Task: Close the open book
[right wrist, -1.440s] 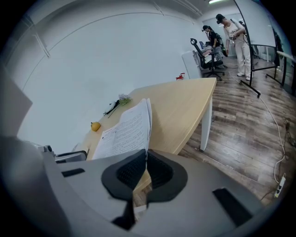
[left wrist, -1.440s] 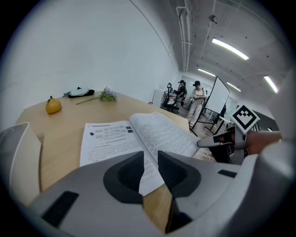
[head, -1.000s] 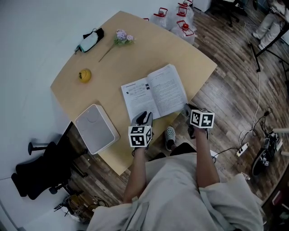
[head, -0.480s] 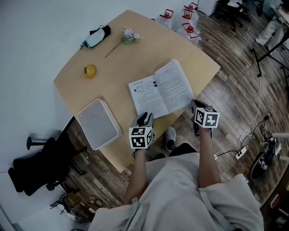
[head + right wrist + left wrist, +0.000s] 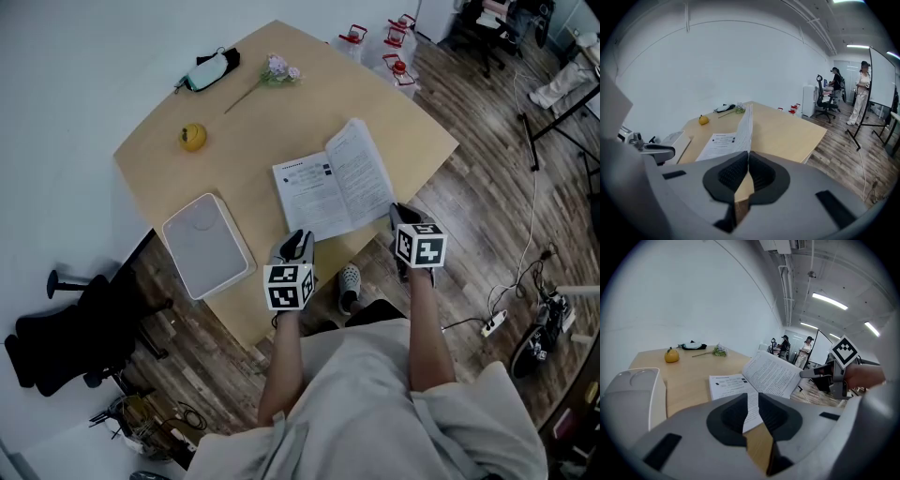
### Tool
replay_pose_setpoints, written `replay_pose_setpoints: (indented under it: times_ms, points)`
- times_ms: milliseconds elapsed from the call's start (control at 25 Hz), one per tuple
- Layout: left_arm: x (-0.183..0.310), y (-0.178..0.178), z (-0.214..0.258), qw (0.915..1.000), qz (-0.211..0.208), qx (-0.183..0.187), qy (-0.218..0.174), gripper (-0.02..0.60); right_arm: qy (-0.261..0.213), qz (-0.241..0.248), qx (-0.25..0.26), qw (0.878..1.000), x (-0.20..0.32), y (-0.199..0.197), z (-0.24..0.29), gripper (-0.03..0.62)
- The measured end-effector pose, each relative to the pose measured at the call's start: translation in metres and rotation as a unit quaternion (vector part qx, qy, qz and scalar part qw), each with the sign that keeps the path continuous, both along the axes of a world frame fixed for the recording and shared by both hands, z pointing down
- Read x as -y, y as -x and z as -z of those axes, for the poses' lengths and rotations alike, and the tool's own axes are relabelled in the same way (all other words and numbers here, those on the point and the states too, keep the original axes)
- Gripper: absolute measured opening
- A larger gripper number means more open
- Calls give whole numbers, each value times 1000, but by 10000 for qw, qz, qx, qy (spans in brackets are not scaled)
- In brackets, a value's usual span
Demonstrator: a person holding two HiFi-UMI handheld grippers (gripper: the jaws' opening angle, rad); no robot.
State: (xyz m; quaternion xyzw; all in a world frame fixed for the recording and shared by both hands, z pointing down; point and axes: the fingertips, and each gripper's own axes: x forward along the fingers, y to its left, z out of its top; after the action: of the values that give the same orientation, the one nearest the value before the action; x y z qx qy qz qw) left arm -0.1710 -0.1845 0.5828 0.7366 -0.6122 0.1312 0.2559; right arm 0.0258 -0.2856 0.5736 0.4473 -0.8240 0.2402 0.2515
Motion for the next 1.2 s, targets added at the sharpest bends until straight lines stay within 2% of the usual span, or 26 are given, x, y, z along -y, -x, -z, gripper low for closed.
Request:
replay_pose_setpoints:
  times_ms: [200, 400, 680, 880, 1200]
  points:
    - [-18, 10, 7, 9998, 66, -1, -162, 25, -149, 113, -50, 9998, -10, 15, 9, 17]
    - [-31, 17, 9, 9997, 75, -11, -243, 23, -244, 253, -36, 9994, -19, 34, 16, 17]
    - [-47, 30, 14, 9990, 338, -3, -287, 23, -300, 552, -44, 9980, -35, 64, 25, 17]
    - [-54, 45, 14, 9985, 486, -26, -265, 23, -327, 886, -104, 9955, -46, 95, 26, 17]
    - [-64, 45, 5, 9975, 651, -181, -185, 23, -293, 1527, -175, 9877, -69, 136, 16, 17]
